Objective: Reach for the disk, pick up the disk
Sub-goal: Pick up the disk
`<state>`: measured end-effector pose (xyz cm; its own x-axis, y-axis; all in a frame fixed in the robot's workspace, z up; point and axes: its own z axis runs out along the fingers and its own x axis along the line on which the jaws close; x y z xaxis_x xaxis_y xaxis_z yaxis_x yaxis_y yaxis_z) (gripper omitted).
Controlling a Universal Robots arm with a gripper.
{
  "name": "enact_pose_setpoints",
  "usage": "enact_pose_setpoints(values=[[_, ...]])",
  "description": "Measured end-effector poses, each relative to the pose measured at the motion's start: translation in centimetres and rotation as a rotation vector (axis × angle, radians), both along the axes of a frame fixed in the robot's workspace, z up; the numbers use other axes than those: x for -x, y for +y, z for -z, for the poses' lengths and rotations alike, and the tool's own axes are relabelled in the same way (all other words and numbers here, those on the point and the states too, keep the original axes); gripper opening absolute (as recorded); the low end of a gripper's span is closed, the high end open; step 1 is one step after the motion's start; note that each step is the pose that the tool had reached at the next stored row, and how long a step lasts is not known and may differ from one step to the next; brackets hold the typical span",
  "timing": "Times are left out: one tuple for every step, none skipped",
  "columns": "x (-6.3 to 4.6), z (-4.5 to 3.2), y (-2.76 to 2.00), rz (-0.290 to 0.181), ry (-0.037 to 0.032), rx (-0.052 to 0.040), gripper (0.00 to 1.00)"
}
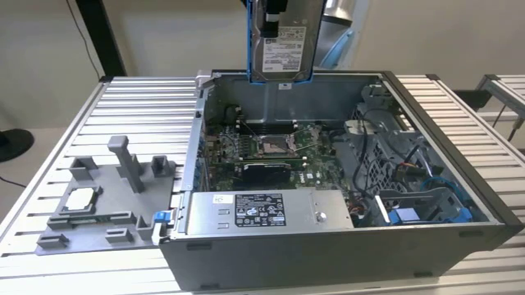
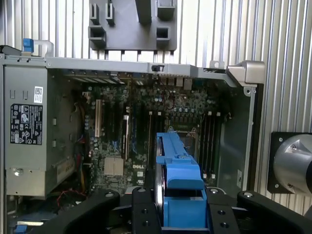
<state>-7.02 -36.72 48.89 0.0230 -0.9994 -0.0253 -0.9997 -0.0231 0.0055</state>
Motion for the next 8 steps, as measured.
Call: enact_pose_setpoints(values=[[-0.2,0.00,0.00,0.000,0.0000,0.0000,0.00],[-0.3,0.00,0.00,0.000,0.0000,0.0000,0.00],[-0.5,0.00,0.00,0.000,0.0000,0.0000,0.00],[-0.6,0.00,0.00,0.000,0.0000,0.0000,0.00],[-0.8,0.00,0.00,0.000,0.0000,0.0000,0.00],[-1.0,0.00,0.00,0.000,-0.0001,0.0000,0.00],[-1.1,0.00,0.00,0.000,-0.0001,-0.0001,0.00],[-1.3,0.00,0.00,0.000,0.0000,0.0000,0.00]])
